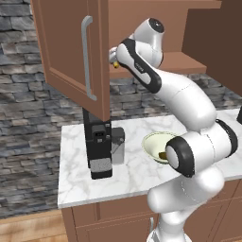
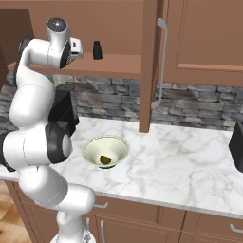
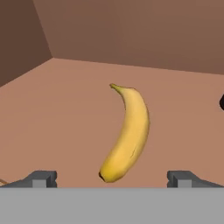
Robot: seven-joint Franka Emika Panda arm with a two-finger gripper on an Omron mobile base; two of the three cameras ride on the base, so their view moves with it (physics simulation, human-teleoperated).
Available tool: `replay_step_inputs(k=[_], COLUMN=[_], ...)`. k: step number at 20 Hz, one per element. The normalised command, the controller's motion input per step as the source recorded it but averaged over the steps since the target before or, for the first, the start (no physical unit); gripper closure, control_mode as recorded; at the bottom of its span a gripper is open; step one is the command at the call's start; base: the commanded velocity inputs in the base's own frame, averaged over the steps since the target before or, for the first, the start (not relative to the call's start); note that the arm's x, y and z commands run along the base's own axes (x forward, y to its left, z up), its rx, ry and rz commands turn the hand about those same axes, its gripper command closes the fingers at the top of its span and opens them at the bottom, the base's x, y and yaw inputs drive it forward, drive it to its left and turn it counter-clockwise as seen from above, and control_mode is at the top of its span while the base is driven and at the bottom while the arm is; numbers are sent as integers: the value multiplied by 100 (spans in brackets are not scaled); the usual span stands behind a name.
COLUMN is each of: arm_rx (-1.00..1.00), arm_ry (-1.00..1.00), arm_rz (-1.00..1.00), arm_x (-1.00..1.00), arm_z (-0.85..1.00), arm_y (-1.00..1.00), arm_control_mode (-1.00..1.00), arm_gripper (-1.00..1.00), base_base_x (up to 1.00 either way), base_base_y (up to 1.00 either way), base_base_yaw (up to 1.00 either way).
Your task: Open the cabinet. Pick the kiwi and banana from the cabinet and place them into the bowl. Then close the cabinet.
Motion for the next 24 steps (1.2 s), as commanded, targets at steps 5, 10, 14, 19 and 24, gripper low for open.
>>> replay_step_inputs(k=[5,10,14,19,24], arm_rx=[0,0,0,0,0], arm_ry=[0,0,0,0,0], arm_rz=[0,0,0,0,0], arm_x=[32,27,15,19,19], arm_z=[-11,-15,-13,-10,-18], arm_y=[6,5,0,0,0], arm_control_mode=[-100,-100,-100,-100,-100], arm_gripper=[-100,-100,-100,-100,100], base_base_x=[0,0,0,0,0], base_base_y=[0,0,0,0,0], base_base_yaw=[0,0,0,0,0])
